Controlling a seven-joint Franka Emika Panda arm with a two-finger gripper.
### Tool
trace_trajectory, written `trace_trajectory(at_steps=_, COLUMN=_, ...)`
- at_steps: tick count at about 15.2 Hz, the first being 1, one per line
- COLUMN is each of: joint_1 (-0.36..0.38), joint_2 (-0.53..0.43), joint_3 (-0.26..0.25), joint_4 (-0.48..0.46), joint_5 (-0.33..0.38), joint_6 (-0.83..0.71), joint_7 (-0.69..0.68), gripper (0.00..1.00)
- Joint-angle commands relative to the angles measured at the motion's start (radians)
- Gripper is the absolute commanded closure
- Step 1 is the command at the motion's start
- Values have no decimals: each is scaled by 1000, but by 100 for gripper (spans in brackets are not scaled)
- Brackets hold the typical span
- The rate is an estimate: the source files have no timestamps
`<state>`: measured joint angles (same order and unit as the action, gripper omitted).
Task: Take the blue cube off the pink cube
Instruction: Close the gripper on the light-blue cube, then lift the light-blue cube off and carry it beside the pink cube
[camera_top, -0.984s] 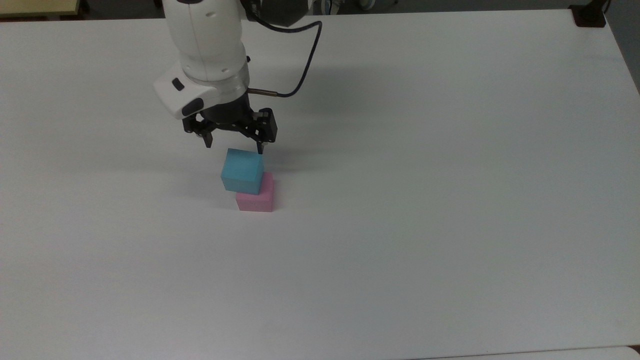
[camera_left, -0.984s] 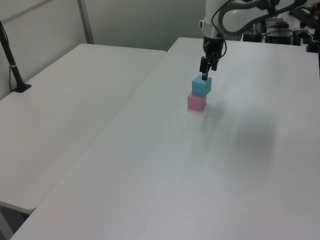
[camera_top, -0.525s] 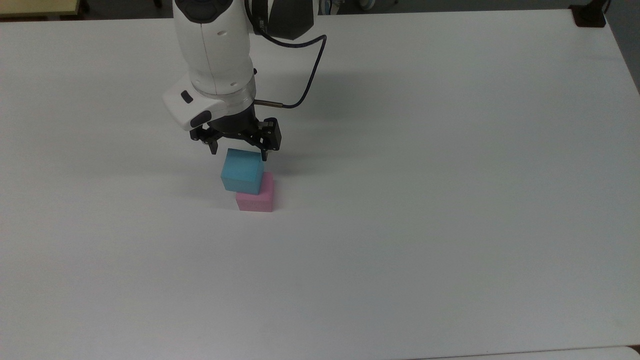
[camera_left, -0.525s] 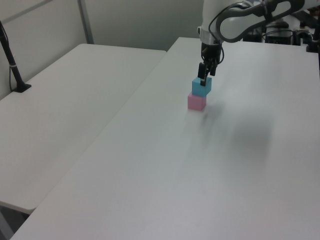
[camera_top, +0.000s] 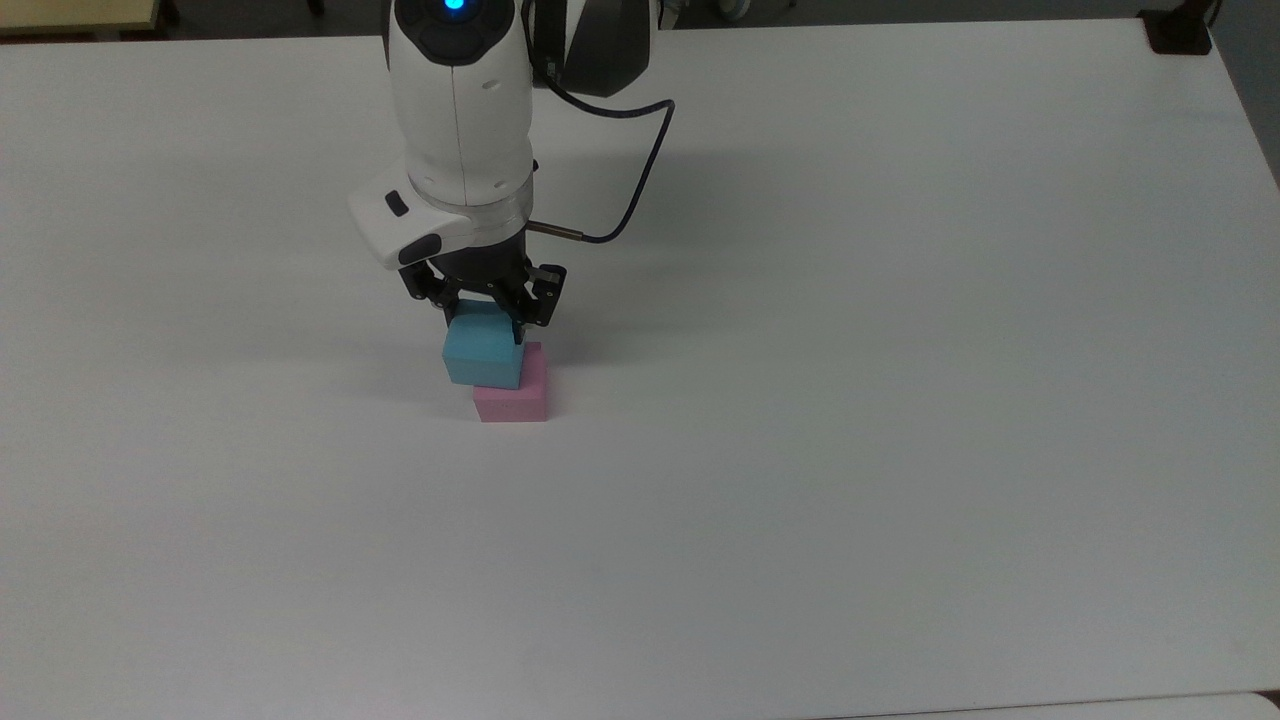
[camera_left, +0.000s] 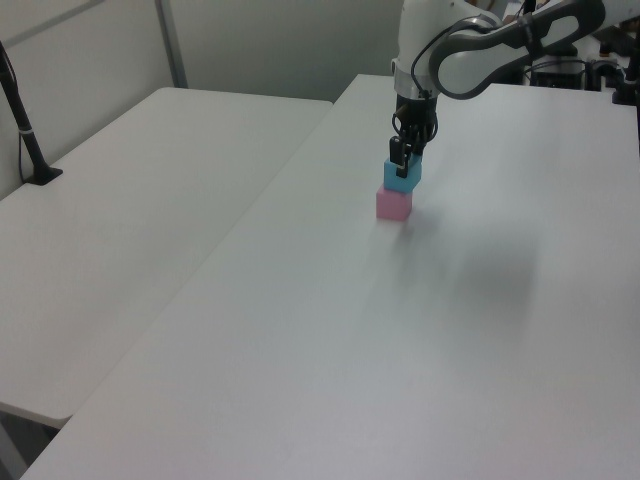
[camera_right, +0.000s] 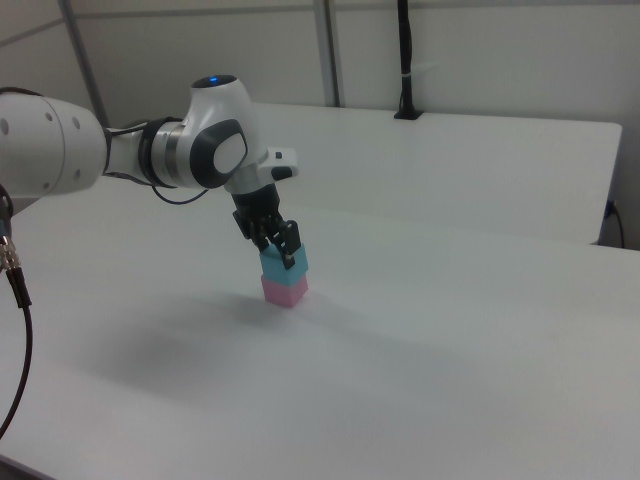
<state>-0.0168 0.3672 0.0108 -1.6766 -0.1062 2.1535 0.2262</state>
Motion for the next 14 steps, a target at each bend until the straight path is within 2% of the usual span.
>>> trace_trajectory(at_steps=1, joint_1=23, joint_2=-65, joint_3=3, joint_4=-17, joint_5=-16, joint_6=6, joint_7=28, gripper=45)
trace_trajectory(at_steps=5, joint_1=38, joint_2=-103, joint_3=76, joint_4=-20, joint_5=-15, joint_6=-75, joint_7=36, gripper=45)
trace_trajectory(at_steps=9, joint_1=40, joint_2=-88, joint_3=167, joint_4=-18, joint_5=-15, joint_6=-72, joint_7=94, gripper=45)
trace_trajectory(at_steps=14, joint_1=115, joint_2=-39, joint_3=179, joint_4=-43, joint_5=-20, joint_6=6, joint_7=199, gripper=45)
